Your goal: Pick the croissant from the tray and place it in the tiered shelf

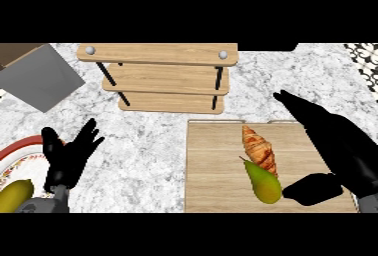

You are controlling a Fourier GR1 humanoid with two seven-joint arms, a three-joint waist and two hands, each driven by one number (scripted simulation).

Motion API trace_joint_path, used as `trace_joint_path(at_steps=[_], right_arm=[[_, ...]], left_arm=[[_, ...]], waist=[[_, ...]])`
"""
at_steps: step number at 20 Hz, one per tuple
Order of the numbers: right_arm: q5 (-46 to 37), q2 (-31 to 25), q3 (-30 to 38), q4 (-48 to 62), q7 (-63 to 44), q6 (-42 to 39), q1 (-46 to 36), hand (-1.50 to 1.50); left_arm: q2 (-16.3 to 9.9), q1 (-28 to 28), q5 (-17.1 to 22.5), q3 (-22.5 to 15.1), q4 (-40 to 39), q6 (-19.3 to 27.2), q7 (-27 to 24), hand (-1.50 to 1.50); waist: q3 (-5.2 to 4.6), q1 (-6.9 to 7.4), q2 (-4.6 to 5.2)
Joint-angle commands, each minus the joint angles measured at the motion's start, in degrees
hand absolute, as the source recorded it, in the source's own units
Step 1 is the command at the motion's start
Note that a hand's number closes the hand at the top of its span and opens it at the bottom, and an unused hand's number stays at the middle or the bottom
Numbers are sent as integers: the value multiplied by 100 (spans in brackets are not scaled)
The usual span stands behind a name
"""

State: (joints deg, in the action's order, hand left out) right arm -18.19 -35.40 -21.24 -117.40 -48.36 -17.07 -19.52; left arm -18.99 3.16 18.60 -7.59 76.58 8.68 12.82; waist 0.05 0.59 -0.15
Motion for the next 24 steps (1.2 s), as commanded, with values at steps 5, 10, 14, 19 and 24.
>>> trace_joint_path(at_steps=[5, 10, 14, 19, 24], right_arm=[[-1078, 1120, -856, 977, -928, -198, -543, -150], [-1437, 1361, -965, 1580, -825, -453, -776, -150], [-1699, 1426, -909, 1401, -1047, -731, -561, -150], [-2584, 1438, -1322, 1183, -823, -198, 298, -150], [-2785, 1984, -917, 1697, -795, -644, -252, -150]], left_arm=[[100, -150, -43, 123, -160, -191, -33, 0], [-62, -63, -110, 295, -54, -286, 96, 0], [185, -9, -230, 242, 61, -123, 248, 0], [208, -166, -297, 269, 412, -16, 518, 0], [482, 118, -443, 308, -6, -163, 325, 0]], waist=[[-9, -15, 19], [-7, -1, 18], [-7, -44, 9], [-3, -51, 1], [-6, -49, 14]])
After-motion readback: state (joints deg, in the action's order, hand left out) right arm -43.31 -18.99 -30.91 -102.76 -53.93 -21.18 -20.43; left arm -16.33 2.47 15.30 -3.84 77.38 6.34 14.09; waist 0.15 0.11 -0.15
